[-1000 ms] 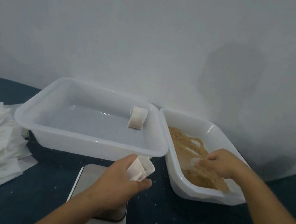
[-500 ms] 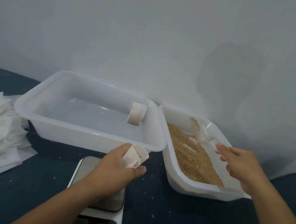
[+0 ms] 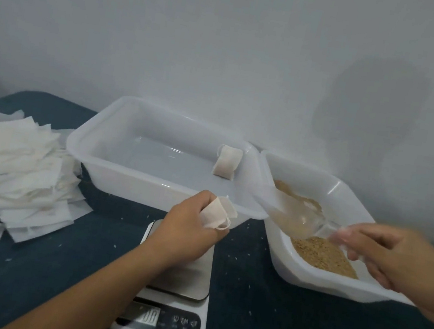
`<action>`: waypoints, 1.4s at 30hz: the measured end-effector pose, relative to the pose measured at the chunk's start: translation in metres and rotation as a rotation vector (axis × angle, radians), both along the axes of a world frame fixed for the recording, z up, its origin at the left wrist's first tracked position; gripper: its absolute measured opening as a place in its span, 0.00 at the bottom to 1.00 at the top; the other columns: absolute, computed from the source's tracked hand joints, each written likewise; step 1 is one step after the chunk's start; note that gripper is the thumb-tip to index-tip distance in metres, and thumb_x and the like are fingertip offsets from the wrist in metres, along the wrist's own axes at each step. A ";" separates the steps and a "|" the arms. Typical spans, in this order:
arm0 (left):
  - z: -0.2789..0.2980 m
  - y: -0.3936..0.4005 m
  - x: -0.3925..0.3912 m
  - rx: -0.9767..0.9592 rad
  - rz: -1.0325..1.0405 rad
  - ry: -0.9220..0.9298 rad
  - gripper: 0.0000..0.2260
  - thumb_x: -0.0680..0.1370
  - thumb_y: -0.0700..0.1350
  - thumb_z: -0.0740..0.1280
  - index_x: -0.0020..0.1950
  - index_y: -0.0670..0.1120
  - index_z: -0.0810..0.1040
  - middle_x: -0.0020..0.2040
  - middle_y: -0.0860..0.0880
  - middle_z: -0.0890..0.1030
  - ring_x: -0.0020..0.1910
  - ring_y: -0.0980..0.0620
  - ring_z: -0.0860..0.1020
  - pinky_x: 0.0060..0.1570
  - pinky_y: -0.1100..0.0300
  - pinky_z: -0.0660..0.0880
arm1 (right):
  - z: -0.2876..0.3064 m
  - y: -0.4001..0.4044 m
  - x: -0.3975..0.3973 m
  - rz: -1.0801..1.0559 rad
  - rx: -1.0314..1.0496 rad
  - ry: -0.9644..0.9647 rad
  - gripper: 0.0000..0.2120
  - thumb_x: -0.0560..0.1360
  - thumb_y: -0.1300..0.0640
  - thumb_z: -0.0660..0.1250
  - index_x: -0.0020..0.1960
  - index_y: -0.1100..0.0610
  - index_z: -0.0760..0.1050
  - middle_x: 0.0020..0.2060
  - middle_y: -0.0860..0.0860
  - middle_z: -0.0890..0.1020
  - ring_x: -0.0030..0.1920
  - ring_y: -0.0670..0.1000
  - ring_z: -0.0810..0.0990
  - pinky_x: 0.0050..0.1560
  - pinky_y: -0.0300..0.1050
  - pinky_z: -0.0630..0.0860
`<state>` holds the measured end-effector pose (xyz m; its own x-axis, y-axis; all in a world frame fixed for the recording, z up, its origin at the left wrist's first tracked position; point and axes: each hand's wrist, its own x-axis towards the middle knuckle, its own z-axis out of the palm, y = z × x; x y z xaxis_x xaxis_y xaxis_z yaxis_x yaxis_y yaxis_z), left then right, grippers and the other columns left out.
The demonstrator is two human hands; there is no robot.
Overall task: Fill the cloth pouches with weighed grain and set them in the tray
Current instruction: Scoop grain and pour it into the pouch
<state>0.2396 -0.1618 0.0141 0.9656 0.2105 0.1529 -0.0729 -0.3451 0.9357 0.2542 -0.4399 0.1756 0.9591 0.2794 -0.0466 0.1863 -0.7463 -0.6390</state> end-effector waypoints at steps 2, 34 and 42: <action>0.000 0.001 0.000 0.015 -0.007 -0.001 0.10 0.74 0.50 0.74 0.45 0.59 0.73 0.42 0.68 0.78 0.40 0.65 0.76 0.34 0.73 0.69 | 0.004 0.006 -0.004 0.067 -0.069 0.008 0.19 0.67 0.31 0.67 0.46 0.41 0.88 0.34 0.49 0.82 0.24 0.46 0.67 0.27 0.36 0.69; 0.007 0.000 -0.008 -0.246 -0.106 0.065 0.10 0.74 0.51 0.76 0.53 0.56 0.80 0.46 0.59 0.84 0.44 0.60 0.81 0.43 0.65 0.75 | 0.026 0.017 -0.020 0.058 -0.166 0.002 0.25 0.60 0.19 0.69 0.45 0.35 0.85 0.27 0.40 0.80 0.24 0.41 0.74 0.29 0.31 0.68; 0.021 0.008 -0.015 -0.490 -0.316 0.177 0.20 0.64 0.55 0.76 0.55 0.54 0.82 0.44 0.54 0.82 0.44 0.57 0.79 0.47 0.56 0.73 | -0.047 0.017 -0.010 0.005 0.258 0.109 0.29 0.59 0.35 0.83 0.44 0.57 0.81 0.26 0.48 0.71 0.24 0.45 0.65 0.25 0.34 0.65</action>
